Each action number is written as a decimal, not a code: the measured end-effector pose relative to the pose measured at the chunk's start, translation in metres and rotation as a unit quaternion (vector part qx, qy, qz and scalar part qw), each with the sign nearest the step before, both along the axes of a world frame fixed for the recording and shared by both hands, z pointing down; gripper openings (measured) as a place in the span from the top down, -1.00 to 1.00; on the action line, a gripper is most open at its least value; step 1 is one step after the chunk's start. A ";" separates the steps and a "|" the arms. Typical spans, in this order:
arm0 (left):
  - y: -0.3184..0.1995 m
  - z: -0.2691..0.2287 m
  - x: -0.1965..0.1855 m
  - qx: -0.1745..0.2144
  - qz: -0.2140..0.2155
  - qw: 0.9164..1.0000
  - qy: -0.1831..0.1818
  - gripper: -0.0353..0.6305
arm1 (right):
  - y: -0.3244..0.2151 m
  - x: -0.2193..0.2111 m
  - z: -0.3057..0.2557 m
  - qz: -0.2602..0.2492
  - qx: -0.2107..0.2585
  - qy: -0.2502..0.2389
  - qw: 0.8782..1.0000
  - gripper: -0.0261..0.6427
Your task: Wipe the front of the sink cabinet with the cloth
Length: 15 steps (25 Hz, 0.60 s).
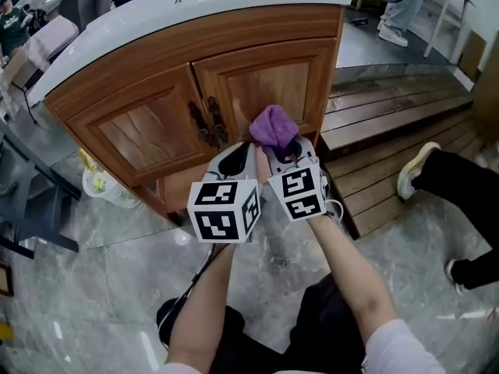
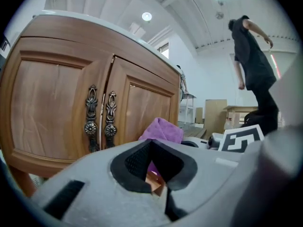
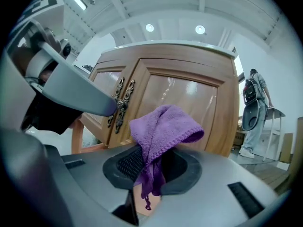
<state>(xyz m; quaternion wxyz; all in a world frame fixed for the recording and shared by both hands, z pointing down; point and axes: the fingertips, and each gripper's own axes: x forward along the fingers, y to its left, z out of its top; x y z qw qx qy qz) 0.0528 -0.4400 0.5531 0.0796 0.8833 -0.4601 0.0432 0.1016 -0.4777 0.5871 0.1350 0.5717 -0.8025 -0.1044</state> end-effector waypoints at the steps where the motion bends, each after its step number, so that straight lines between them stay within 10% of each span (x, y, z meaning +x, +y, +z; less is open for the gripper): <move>1: 0.000 0.001 0.006 -0.001 0.007 1.000 0.001 0.88 | -0.001 0.009 0.002 0.009 -0.002 0.002 1.000 0.70; 15: 0.013 0.021 0.079 -0.019 0.101 0.995 0.015 0.88 | -0.004 0.104 0.020 0.117 -0.024 0.004 0.993 0.70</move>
